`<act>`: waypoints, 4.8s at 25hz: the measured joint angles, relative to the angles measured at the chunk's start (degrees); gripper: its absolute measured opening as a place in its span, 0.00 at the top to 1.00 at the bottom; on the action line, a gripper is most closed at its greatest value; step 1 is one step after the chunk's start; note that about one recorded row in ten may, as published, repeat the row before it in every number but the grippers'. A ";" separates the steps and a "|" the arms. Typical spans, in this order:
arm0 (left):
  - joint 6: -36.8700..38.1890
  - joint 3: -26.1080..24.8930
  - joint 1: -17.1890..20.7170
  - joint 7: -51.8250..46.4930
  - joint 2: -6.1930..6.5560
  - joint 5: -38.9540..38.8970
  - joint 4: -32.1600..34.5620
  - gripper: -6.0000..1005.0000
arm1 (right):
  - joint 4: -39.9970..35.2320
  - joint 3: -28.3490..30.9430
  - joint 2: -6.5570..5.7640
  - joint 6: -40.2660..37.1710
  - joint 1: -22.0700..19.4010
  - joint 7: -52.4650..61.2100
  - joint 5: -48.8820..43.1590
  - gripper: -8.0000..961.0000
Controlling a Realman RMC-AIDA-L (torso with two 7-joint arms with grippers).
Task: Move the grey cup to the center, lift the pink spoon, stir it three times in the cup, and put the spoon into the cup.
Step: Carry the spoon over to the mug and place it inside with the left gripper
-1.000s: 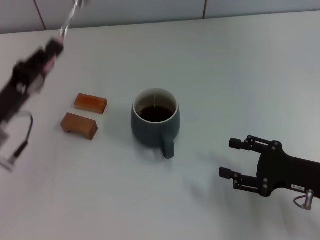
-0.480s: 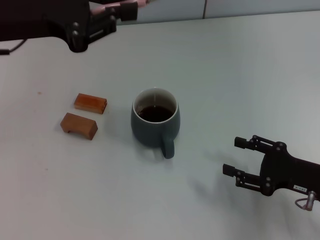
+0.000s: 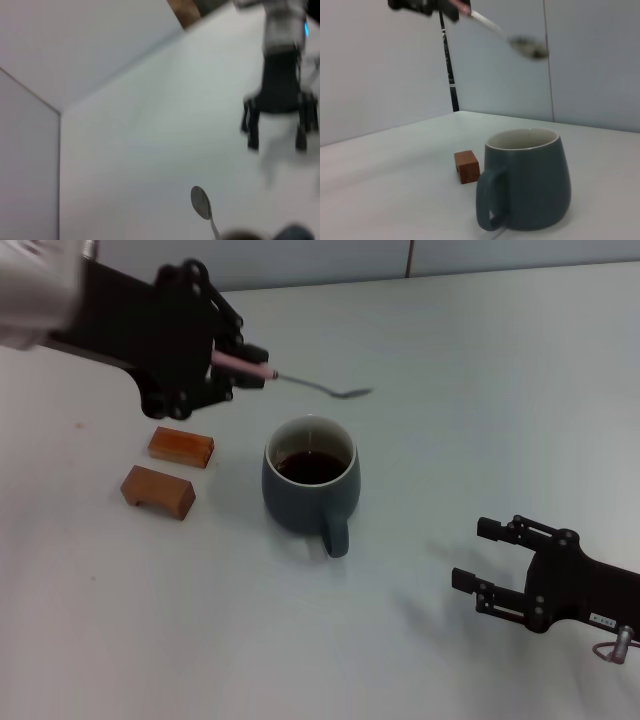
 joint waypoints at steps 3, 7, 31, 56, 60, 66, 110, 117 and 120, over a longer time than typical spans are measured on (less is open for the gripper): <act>-2.82 8.34 -0.04 -2.87 -0.11 8.68 2.33 0.86 | 0.15 0.80 0.00 0.01 -0.11 0.02 0.00 0.22; -5.01 16.19 -0.32 -4.73 -0.24 16.24 2.84 0.86 | 0.28 0.93 0.00 0.01 -0.16 0.04 0.00 0.22; -10.96 34.05 -2.99 -6.87 -0.51 28.00 -1.85 0.86 | 0.72 1.43 0.00 -0.01 -0.50 0.07 -0.01 0.22; -12.84 40.89 -4.02 -10.93 -0.57 29.56 -1.44 0.86 | 1.32 1.26 0.00 -0.03 -0.82 0.07 -0.21 0.22; -14.88 40.94 -4.83 -11.99 -0.60 29.67 -4.02 0.86 | 1.31 1.38 0.00 -0.26 -0.82 0.07 -0.17 0.22; -14.39 40.34 -5.80 -13.87 -0.60 32.51 -5.29 0.86 | 1.30 1.43 0.00 -0.29 -0.79 0.07 -0.12 0.22; -8.66 38.45 -6.18 -16.91 -0.60 29.73 -4.05 0.86 | 1.57 1.14 0.00 -0.64 -1.07 0.07 -0.24 0.22; -10.03 39.27 -6.00 -16.89 -0.60 27.56 -3.62 0.86 | 1.57 1.08 0.00 -0.64 -1.17 0.07 -0.22 0.22; -10.52 39.42 -5.97 -16.88 -0.60 27.55 -3.64 0.86 | 1.62 1.04 0.00 -0.64 -1.25 0.07 -0.16 0.22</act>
